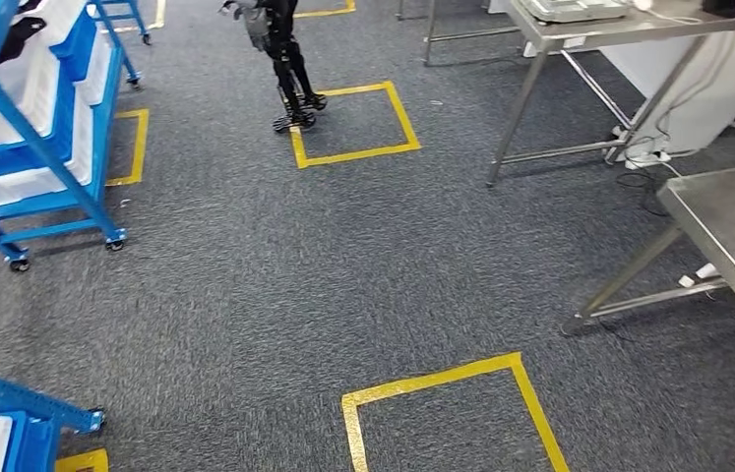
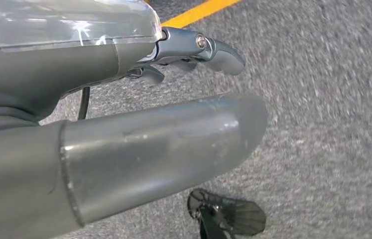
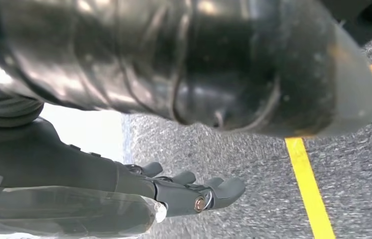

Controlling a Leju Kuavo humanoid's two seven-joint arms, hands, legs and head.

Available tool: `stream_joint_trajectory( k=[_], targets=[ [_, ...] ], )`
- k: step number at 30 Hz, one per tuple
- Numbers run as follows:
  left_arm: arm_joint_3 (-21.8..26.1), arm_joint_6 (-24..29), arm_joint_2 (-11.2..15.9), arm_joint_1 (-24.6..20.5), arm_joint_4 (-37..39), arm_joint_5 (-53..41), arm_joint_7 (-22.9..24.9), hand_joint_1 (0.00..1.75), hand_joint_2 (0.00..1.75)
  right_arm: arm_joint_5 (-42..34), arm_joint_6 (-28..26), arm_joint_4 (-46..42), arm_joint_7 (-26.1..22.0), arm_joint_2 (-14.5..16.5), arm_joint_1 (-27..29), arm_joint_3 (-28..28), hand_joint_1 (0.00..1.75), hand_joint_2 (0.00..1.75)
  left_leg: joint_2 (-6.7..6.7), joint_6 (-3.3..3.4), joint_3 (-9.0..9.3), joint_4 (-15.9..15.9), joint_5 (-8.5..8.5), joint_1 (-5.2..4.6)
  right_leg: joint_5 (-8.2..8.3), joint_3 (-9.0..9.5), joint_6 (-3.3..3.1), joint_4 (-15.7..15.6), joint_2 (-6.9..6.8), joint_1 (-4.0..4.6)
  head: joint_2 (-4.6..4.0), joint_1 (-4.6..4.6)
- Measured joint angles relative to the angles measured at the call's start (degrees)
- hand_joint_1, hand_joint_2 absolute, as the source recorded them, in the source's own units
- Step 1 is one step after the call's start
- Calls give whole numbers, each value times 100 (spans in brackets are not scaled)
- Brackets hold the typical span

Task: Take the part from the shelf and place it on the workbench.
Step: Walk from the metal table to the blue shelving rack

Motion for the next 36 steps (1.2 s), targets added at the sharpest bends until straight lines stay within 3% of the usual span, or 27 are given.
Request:
stream_joint_trajectory(
  k=[1, 2, 4, 5, 6, 8, 9, 11, 13, 15, 16, 19, 22, 24, 25, 26, 28, 29, 31, 32, 33, 34, 36],
  targets=[
    [0, -1, 0, 4, 0, 0, -3, 0, 0, 0, 1, 0, -4, 0, 0, -1, 0, 0, -78, 0, 5, 5, 0, -7, 116, -5, -17, -39, 17, 1, 0, 0],
    [1, -2, 0, 9, 0, 0, -3, 0, 0, 0, 1, 0, -7, 0, 0, -2, 0, 0, -161, -2, 14, 11, -1, -12, 336, 99, -44, -309, 55, 3, 0, 0],
    [1, -6, -10, 9, 0, 0, -5, 0, 0, 0, 1, 0, -11, -7, 10, -7, 0, 0, -307, -14, 16, 28, -4, -14, 759, 395, -119, -1056, 324, 8, 0, -1],
    [1, -8, -16, 1, 0, 0, -6, 0, 0, 0, 1, 0, -13, -12, 11, -9, 0, 0, -380, -36, -7, 40, 1, -7, 872, 497, -146, -1329, 456, 12, 0, 0],
    [1, -10, -23, -3, 0, 0, -9, 0, 0, 0, 1, 0, -15, -17, 10, -11, 0, 0, -441, -66, -37, 45, 9, 5, 900, 534, -163, -1456, 550, 20, 0, 0],
    [1, -11, -27, 7, 0, 0, -16, 0, 0, 0, 2, 0, -19, -19, -7, -14, 0, 0, -588, -151, -90, 29, 43, 25, 907, 551, -179, -1522, 484, 30, 0, 1],
    [0, -11, -28, 22, 0, 0, -19, 0, 0, 0, 2, 0, -19, -19, -12, -16, 0, 0, -562, -180, -101, 38, 39, 26, 925, 575, -198, -1562, 405, 23, 0, -1],
    [0, -11, -32, 30, 0, 0, -19, 0, 0, 0, 2, 0, -21, -16, -6, -22, 0, 0, -278, -223, -211, 274, -115, 11, 964, 632, -255, -1654, 236, 3, 0, -5],
    [0, -10, -33, 8, 0, 0, -20, 0, 0, 0, 4, 0, -23, -15, 8, -27, 0, 0, 46, -262, -514, 933, -474, 21, 964, 655, -297, -1683, 55, 18, 0, -9],
    [0, -9, -31, 2, 0, 0, -20, 0, 0, -2, 10, 0, -23, -15, 9, -32, 0, 0, 121, -309, -786, 1529, -697, 50, 946, 657, -307, -1678, -128, 32, 0, -9],
    [0, -9, -31, 11, 0, -1, -20, 0, 0, -3, 13, 0, -22, -15, 5, -33, 0, 0, 138, -329, -791, 1569, -662, 65, 935, 662, -303, -1675, -208, 33, 0, -9],
    [2, -5, -30, 30, 0, -1, -20, 0, 0, -4, 15, 0, -22, -14, -2, -35, 0, 0, 207, -355, -425, 932, -278, 93, 902, 693, -269, -1661, -368, 27, 0, -9],
    [2, -4, -29, 29, 0, -1, -20, 0, 0, -4, 15, 0, -22, -13, -2, -35, 0, 0, 227, -356, -334, 769, -202, 94, 895, 701, -261, -1657, -391, 25, 0, -9],
    [1, -3, -28, 16, 0, -2, -22, 0, 0, -5, 23, 0, -22, -12, -8, -36, 0, 0, 372, -312, -129, 387, -128, 55, 858, 712, -206, -1631, -475, 53, 0, -6],
    [1, -2, -27, 20, 0, -4, -26, 0, 0, -5, 29, 0, -23, -12, -21, -37, 0, 0, 392, -251, -34, 190, -80, 43, 820, 721, -152, -1607, -513, 55, 0, -4],
    [1, 0, -27, 23, 0, -5, -32, 0, 0, -5, 35, 0, -25, -11, -33, -39, 0, 0, 398, -184, 49, 9, -37, 30, 745, 711, -97, -1534, -474, 54, 0, -1],
    [2, 2, -27, 27, 0, -10, -43, 0, 0, -4, 39, 0, -27, -11, -44, -41, 0, 0, 236, -72, 32, -20, 0, 39, 463, 539, -41, -1116, -224, 19, 0, 3],
    [2, 2, -27, 16, 0, -12, -46, 0, 0, -4, 39, 0, -28, -11, -35, -42, 0, 0, 181, -51, 22, -20, 4, 32, 267, 361, -40, -743, -89, 15, 0, 4],
    [1, 2, -26, 4, 0, -16, -50, 0, 0, -3, 41, 0, -27, -11, -22, -44, 0, 0, 47, -29, 11, -12, 7, 13, 26, 12, -45, -64, -1, 12, 0, 4],
    [1, 2, -26, 5, 0, -17, -50, 0, 0, -3, 42, 0, -27, -12, -17, -45, 0, 0, -29, -28, 10, -4, 8, 4, 65, -60, -53, 42, 9, 12, 0, 4],
    [1, 2, -26, 9, 0, -18, -50, 0, 0, -4, 43, 0, -25, -13, -15, -46, 0, 0, -103, -28, 11, 5, 7, 0, 201, -38, -65, -47, 19, 12, 0, 3],
    [2, 2, -26, 12, 0, -19, -50, 0, 0, -4, 44, 0, -24, -13, -14, -48, 0, 0, -184, -32, 13, 19, 5, -2, 428, 88, -85, -352, 57, 12, 0, 4],
    [2, 2, -29, 11, 0, -23, -51, 0, 0, -4, 45, 0, -19, -15, -12, -54, 0, 0, -326, -55, -5, 55, 0, 2, 771, 392, -125, -1067, 310, 5, 0, 3]
  ],
)
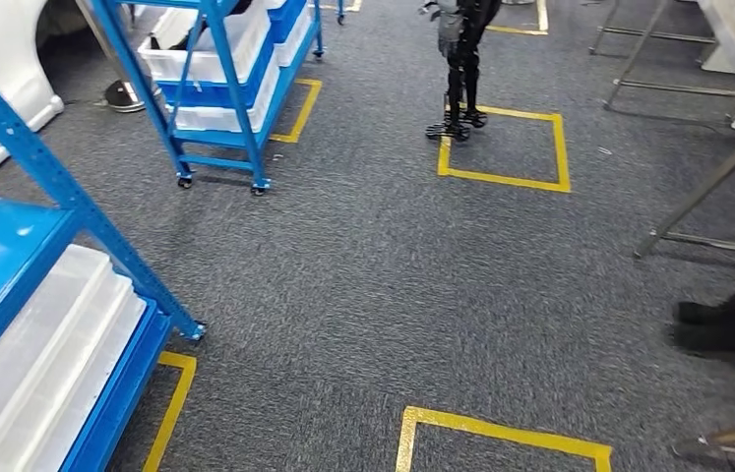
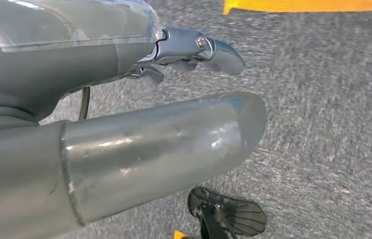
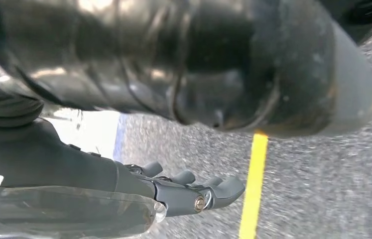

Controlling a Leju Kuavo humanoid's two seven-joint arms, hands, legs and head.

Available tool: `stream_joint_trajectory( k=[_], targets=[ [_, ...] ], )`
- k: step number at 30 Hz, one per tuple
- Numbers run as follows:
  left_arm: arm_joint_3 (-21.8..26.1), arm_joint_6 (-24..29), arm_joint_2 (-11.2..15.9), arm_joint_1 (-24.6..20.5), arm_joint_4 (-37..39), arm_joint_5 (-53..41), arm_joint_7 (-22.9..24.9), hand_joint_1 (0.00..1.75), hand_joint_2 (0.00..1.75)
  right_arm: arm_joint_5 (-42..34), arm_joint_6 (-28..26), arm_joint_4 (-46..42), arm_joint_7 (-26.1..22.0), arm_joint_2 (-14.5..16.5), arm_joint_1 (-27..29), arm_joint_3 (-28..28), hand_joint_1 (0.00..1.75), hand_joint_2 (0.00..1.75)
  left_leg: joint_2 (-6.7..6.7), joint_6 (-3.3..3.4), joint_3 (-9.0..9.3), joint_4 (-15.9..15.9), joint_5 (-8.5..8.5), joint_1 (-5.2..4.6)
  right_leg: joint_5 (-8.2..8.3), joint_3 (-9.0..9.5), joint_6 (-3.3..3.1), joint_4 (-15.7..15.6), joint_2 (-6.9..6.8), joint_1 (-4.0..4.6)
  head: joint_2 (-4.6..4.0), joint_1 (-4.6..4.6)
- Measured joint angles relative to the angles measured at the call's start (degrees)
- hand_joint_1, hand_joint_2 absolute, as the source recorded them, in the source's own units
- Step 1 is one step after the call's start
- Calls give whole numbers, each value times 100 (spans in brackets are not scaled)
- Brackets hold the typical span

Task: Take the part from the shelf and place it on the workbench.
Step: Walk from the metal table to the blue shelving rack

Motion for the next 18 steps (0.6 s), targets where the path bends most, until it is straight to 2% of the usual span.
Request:
stream_joint_trajectory(
  k=[1, 2, 3, 4, 5, 6, 7, 8, 9, 10, 11, 12, 13, 15, 17, 18],
  targets=[
    [0, 0, -2, -6, 0, -3, -1, 0, 0, 0, 1, 0, 3, -2, 1, -6, 0, 0, -68, -27, -21, 17, 3, 5, 90, 103, -10, -253, 123, -1, 0, 0],
    [0, 0, -3, -9, 0, -5, -2, 0, 0, 0, 2, 0, 5, -4, -1, -15, 0, 0, -124, -58, -45, 23, 11, 13, 95, 138, -14, -353, 204, 6, 0, -1],
    [-1, 0, -4, -8, 0, -9, -3, 0, 0, 0, 4, 0, 8, -7, -7, -26, 0, 0, -188, -98, -66, 18, 27, 16, 92, 141, -16, -372, 198, 17, 0, -1],
    [-1, 0, -4, 0, 0, -14, -3, 0, 0, -1, 6, 0, 9, -7, -13, -37, 0, 0, -250, -138, -84, 6, 44, 24, 106, 147, -37, -390, 130, 14, 0, -2],
    [-2, 0, -7, 13, 0, -17, -3, 0, 0, -2, 13, 0, 11, -8, -17, -48, 0, 0, -223, -164, -99, 18, 38, 27, 126, 164, -68, -422, 55, 11, 0, -2],
    [-2, 0, -10, 21, 0, -21, -3, 0, 0, -3, 24, 0, 13, -9, -15, -58, 0, 0, -105, -187, -138, 92, -15, 23, 147, 183, -106, -462, -21, 3, 0, -4],
    [-2, 1, -14, 18, 0, -22, -2, 0, 0, -4, 40, 0, 15, -11, -6, -68, 0, 0, 64, -204, -228, 284, -139, 19, 166, 197, -142, -501, -109, -1, 0, -6],
    [-2, 3, -17, 11, 0, -21, -1, 0, 0, -3, 60, 0, 18, -16, 5, -75, 0, 0, 256, -217, -356, 569, -311, 20, 172, 205, -165, -518, -194, 11, 0, -8],
    [-2, 4, -17, -1, 0, -21, -1, 0, 0, 0, 76, 0, 21, -21, 15, -79, 0, 0, 377, -236, -518, 916, -498, 22, 170, 204, -181, -523, -276, 23, 0, -9],
    [-2, 7, -18, -8, 0, -21, 2, 0, 0, 3, 89, 0, 24, -27, 22, -81, 0, 0, 426, -258, -675, 1263, -647, 30, 164, 199, -188, -522, -370, 34, 0, -9],
    [-2, 8, -19, -4, 0, -20, 6, 0, 0, 5, 96, 0, 26, -32, 24, -82, 0, 0, 448, -275, -759, 1468, -702, 40, 157, 197, -190, -520, -456, 40, 0, -9],
    [-2, 9, -19, 5, 0, -20, 10, 0, 0, 7, 98, 0, 28, -36, 23, -82, 0, 0, 467, -288, -740, 1475, -653, 48, 149, 199, -187, -517, -541, 44, 0, -9],
    [-2, 12, -19, 14, 0, -19, 14, 0, 0, 7, 98, 0, 28, -38, 20, -82, 0, 0, 495, -294, -626, 1294, -524, 55, 138, 204, -180, -512, -618, 46, 0, -10],
    [-1, 16, -17, 11, 0, -19, 16, 0, 0, 7, 99, 0, 28, -39, 18, -82, 0, 0, 720, -267, -180, 506, -205, 37, 104, 228, -143, -492, -750, 62, 0, -10],
    [-2, 19, -19, -4, 0, -19, 15, 0, 0, 7, 101, 0, 28, -39, 15, -84, 0, 0, 895, -202, 78, 19, -85, -6, 69, 247, -93, -471, -864, 89, 0, -7],
    [-2, 19, -19, -2, 0, -20, 16, 0, 0, 8, 101, 0, 28, -39, 9, -84, 0, 0, 891, -172, 83, -19, -101, -28, 60, 255, -72, -470, -912, 98, 0, -5]
  ],
)
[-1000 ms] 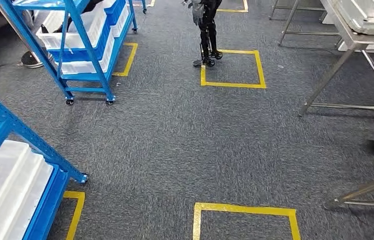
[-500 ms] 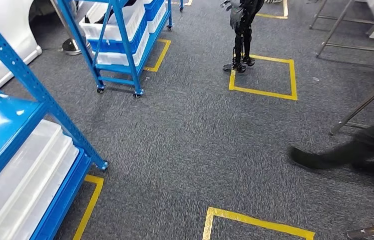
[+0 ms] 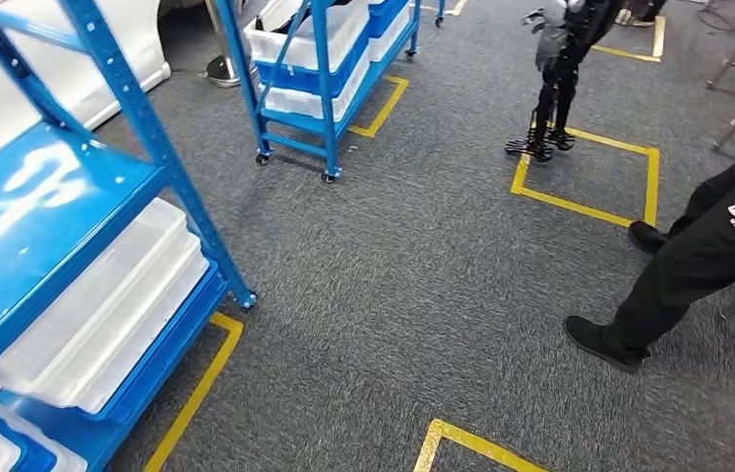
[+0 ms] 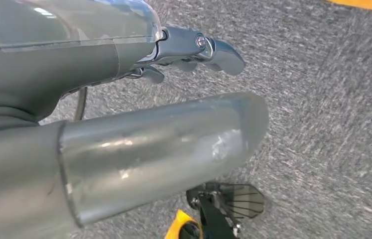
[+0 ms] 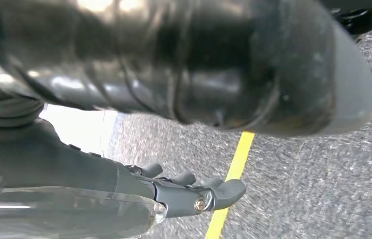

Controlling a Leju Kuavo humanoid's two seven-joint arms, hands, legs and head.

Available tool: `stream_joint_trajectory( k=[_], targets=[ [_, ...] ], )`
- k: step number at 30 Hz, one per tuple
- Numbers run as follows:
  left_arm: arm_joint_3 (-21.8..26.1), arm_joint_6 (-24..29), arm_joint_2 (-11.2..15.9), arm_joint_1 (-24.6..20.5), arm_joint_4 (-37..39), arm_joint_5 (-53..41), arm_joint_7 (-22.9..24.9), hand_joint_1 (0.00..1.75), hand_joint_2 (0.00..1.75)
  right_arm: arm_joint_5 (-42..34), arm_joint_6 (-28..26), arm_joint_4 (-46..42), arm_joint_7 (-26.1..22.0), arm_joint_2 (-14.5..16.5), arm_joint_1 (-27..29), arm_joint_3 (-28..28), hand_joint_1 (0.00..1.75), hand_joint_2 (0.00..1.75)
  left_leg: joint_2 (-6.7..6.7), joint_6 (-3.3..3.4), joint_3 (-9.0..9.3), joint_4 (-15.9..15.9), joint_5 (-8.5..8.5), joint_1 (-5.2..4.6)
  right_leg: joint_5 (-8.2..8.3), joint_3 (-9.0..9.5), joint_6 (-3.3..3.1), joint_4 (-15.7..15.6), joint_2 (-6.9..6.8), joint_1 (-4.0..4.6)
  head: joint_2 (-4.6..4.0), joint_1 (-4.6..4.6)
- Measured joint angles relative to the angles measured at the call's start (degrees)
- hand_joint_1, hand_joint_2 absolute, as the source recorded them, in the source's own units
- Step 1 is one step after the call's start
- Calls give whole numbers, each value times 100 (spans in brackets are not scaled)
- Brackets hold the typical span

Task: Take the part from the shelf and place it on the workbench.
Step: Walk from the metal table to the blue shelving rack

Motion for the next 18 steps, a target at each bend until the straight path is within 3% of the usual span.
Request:
stream_joint_trajectory(
  k=[2, 4, 6, 8, 9, 10, 12, 13, 15, 17, 18],
  targets=[
    [-1, 2, 0, 22, 0, 1, 1, 0, 0, 0, 0, 0, 5, -1, -21, 0, 0, 0, -130, 61, 0, -37, 28, 11, -29, 35, 50, 6, -31, -12, 0, 1],
    [1, 4, -1, 23, 0, 1, 3, 0, 0, 1, 0, 0, 14, -3, -23, 0, 0, 0, -254, 135, 26, -87, 62, 36, -224, -43, 101, 253, 205, -42, 0, 2],
    [2, 5, -1, 0, 0, 1, 5, 0, 0, 1, 2, 0, 22, -6, -6, 0, 0, 0, -372, 187, 31, -99, 80, 44, -589, -355, 121, 917, 503, -67, 0, 2],
    [2, 6, 1, -11, 0, 1, 9, 0, 0, 1, 4, 0, 29, -7, 6, 0, 0, 0, -512, 202, 30, -94, 82, 40, -785, -679, 127, 1532, 591, -74, 0, 2],
    [2, 7, 1, -7, 0, 1, 13, 0, 0, 2, 4, 0, 33, -8, 9, 0, 0, 0, -593, 201, 35, -89, 81, 39, -719, -732, 128, 1590, 606, -78, 0, 2],
    [2, 7, 1, -2, 0, 0, 17, 0, 0, 3, 4, 0, 36, -10, 10, 0, 0, 0, -677, 196, 44, -82, 77, 40, -538, -681, 125, 1423, 627, -87, 0, 2],
    [2, 7, -3, 1, 0, -1, 31, 0, 0, 11, 5, 1, 43, -20, 20, -2, 0, 0, -838, 165, 45, -50, 58, 40, -94, -403, 112, 718, 833, -118, 0, 2],
    [2, 7, -4, -6, 0, -2, 39, 0, 0, 16, 7, 1, 48, -25, 24, -5, 0, 0, -912, 140, 27, -20, 47, 37, 37, -287, 106, 409, 961, -133, 0, 2],
    [2, 10, -6, -8, 0, -3, 53, 0, 0, 21, 9, 1, 60, -29, 17, -12, 0, 0, -1040, 67, -30, 11, 50, 42, 74, -207, 93, 167, 1096, -127, 0, 1],
    [2, 13, -7, 15, 0, -5, 62, 0, 0, 25, 20, 0, 66, -30, -6, -18, 0, 0, -1134, -10, -69, 10, 63, 66, 93, -193, 47, 125, 978, -122, 0, 1],
    [2, 14, -11, 28, 0, -6, 66, 0, 0, 27, 28, 0, 70, -30, -8, -20, 0, 0, -1062, -39, -96, 58, 29, 67, 106, -175, 10, 94, 911, -127, 0, -1]
  ],
)
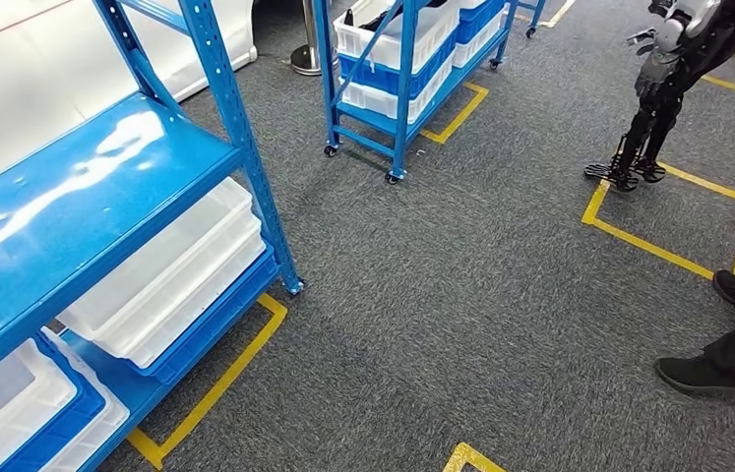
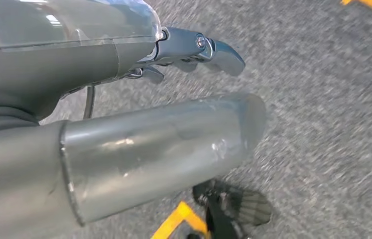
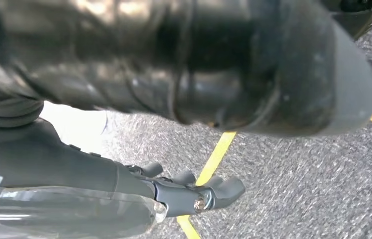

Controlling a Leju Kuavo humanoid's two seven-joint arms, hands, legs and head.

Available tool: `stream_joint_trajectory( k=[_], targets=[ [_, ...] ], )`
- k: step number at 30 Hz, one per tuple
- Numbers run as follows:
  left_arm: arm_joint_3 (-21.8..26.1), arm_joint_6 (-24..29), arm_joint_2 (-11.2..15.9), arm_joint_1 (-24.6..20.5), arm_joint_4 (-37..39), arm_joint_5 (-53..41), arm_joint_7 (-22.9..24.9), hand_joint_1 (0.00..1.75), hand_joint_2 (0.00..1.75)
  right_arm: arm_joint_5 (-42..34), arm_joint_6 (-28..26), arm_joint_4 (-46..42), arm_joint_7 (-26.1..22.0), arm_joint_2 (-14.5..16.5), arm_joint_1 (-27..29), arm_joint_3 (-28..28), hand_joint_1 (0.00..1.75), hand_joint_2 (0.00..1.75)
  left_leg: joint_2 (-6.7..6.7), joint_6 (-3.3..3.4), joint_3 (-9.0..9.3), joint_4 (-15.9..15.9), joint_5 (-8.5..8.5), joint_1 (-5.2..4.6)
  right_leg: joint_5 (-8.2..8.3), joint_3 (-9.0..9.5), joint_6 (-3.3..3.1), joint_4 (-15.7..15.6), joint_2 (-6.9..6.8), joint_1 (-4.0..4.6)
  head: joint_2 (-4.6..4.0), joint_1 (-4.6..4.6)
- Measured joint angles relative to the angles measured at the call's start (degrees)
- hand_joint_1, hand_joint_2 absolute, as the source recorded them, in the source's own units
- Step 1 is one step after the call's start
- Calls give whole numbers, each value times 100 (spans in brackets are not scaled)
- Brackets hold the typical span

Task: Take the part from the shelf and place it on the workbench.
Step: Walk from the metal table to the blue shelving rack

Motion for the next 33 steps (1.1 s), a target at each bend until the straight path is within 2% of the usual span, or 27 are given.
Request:
stream_joint_trajectory(
  k=[1, 3, 4, 5, 6, 7, 8, 10, 11, 12, 14, 15, 16, 18, 20, 21, 22, 23, 24, 25, 26, 27, 28, 29, 30, 31, 33],
  targets=[
    [0, 1, -4, 1, 0, -1, 2, 0, 0, 2, 11, 0, 3, -1, 5, -2, 0, 0, 137, -20, -73, 149, -95, -2, 14, 17, -38, -34, -79, -5, 0, -3],
    [0, 3, -10, -18, 0, 0, 2, 0, 0, 7, 28, 0, 8, -2, 24, -7, 0, 0, 478, -51, -371, 769, -425, -13, 19, 34, -89, -68, -252, 14, 0, -10],
    [0, 4, -10, -30, 0, 1, 3, 0, 0, 8, 35, 0, 9, -3, 31, -9, 0, 0, 561, -66, -559, 1153, -589, -11, 14, 33, -102, -68, -344, 27, 0, -12],
    [0, 4, -11, -30, 0, 1, 4, 0, 0, 9, 39, 0, 9, -4, 34, -11, 0, 0, 602, -78, -696, 1442, -678, -8, 8, 33, -109, -67, -432, 36, 0, -13],
    [0, 4, -11, -22, 0, 1, 8, 0, 0, 10, 43, 0, 10, -5, 33, -12, 0, 0, 627, -86, -742, 1550, -663, -7, 0, 37, -113, -67, -514, 42, 0, -12],
    [0, 4, -12, -11, 0, 1, 11, 0, 0, 11, 44, 0, 10, -5, 30, -13, 0, 0, 652, -87, -673, 1429, -544, -6, -8, 45, -111, -66, -589, 44, 0, -13],
    [0, 4, -12, -2, 0, 1, 15, 0, 0, 11, 44, 0, 10, -5, 27, -13, 0, 0, 701, -79, -495, 1099, -350, -7, -19, 60, -102, -65, -658, 45, 0, -13],
    [0, 4, -11, -9, 0, 1, 18, 0, 0, 15, 44, 0, 10, -4, 25, -13, 0, 0, 954, -36, -74, 297, -56, -37, -48, 97, -63, -61, -786, 62, 0, -12],
    [0, 4, -11, -18, 0, 1, 19, 0, 0, 20, 44, 0, 10, -4, 23, -14, 0, 0, 1053, -6, 56, 45, 5, -60, -61, 112, -38, -59, -839, 74, 0, -11],
    [0, 4, -11, -21, 0, 0, 19, 0, 0, 27, 44, 0, 10, -4, 17, -15, 0, 0, 1108, 24, 98, -63, 4, -85, -68, 123, -13, -59, -889, 84, 0, -10],
    [0, 5, -10, -10, 0, -1, 22, 0, 0, 42, 45, 0, 11, -4, -3, -18, 0, 0, 999, 95, 92, -92, 20, -95, -77, 153, 43, -74, -974, 86, 0, -9],
    [0, 7, -11, -2, 0, -1, 24, 0, 0, 48, 45, 0, 13, -4, -11, -19, 0, 0, 933, 131, 101, -122, 40, -83, -105, 166, 77, -56, -922, 77, 0, -8],
    [1, 8, -12, -3, 0, -1, 27, 0, 0, 51, 45, 0, 14, -5, -12, -20, 0, 0, 871, 172, 119, -153, 65, -68, -183, 144, 106, 31, -796, 65, 0, -8],
    [2, 8, -15, -18, 0, -1, 31, 0, 0, 54, 44, 0, 15, -8, 1, -22, 0, 0, 747, 226, 128, -187, 103, -50, -502, -80, 141, 547, -454, 40, 0, -5],
    [2, 7, -14, -29, 0, -2, 33, 0, 0, 55, 45, 1, 14, -8, 14, -23, 0, 0, 609, 248, 116, -185, 115, -58, -818, -459, 153, 1293, -317, 31, 0, -5],
    [2, 7, -14, -27, 0, -2, 33, 0, 0, 55, 44, 1, 14, -8, 17, -23, 0, 0, 532, 252, 119, -182, 117, -65, -837, -582, 155, 1505, -303, 30, 0, -6],
    [2, 7, -14, -22, 0, -2, 34, 0, 0, 55, 44, 1, 14, -9, 20, -23, 0, 0, 447, 251, 125, -176, 116, -69, -722, -600, 149, 1486, -292, 29, 0, -6],
    [2, 7, -14, -18, 0, -2, 34, 0, 0, 55, 44, 1, 14, -10, 21, -23, 0, 0, 360, 248, 132, -167, 114, -71, -508, -511, 134, 1238, -265, 29, 0, -6],
    [2, 7, -16, -15, 0, -2, 35, 0, 0, 55, 44, 0, 14, -11, 24, -24, 0, 0, 276, 241, 136, -156, 110, -69, -256, -349, 109, 832, -183, 29, 0, -6],
    [2, 7, -22, -18, 0, -2, 35, 0, 0, 55, 44, 1, 14, -16, 28, -25, 0, 0, 204, 229, 132, -141, 103, -73, -74, -192, 84, 448, -41, 27, 0, -7],
    [3, 7, -27, -20, 0, -2, 35, 0, 0, 55, 44, 1, 13, -20, 27, -27, 0, 0, 138, 207, 116, -127, 101, -72, 38, -80, 65, 161, 65, 28, 0, -5],
    [3, 7, -32, -19, 0, -2, 35, 0, 0, 55, 44, 1, 13, -24, 23, -28, 0, 0, 82, 178, 96, -118, 101, -67, 76, -25, 51, 8, 144, 36, 0, -6],
    [4, 7, -36, -16, 0, -2, 35, 0, 0, 55, 44, 1, 12, -27, 15, -29, 0, 0, 31, 144, 77, -117, 107, -59, 65, -18, 43, -19, 155, 47, 0, -6],
    [4, 7, -36, -8, 0, -2, 35, 0, 0, 55, 44, 0, 11, -27, 3, -31, 0, 0, -32, 102, 55, -123, 116, -54, 80, -11, 28, -45, 85, 50, 0, -5],
    [4, 7, -36, 0, 0, -2, 35, 0, 0, 55, 44, 0, 13, -24, -4, -32, 0, 0, -27, 72, 42, -112, 109, -45, 95, 4, 2, -75, 13, 41, 0, -6],
    [4, 7, -38, 6, 0, -2, 35, 0, 0, 56, 45, 0, 13, -21, -5, -33, 0, 0, 56, 48, 15, -61, 69, -51, 110, 24, -34, -113, -54, 27, 0, -8],
    [4, 8, -39, -5, 0, -2, 36, 0, 0, 58, 49, 0, 14, -16, 9, -34, 0, 0, 381, 6, -205, 401, -220, -46, 134, 48, -98, -172, -222, 9, 0, -16]
  ],
)
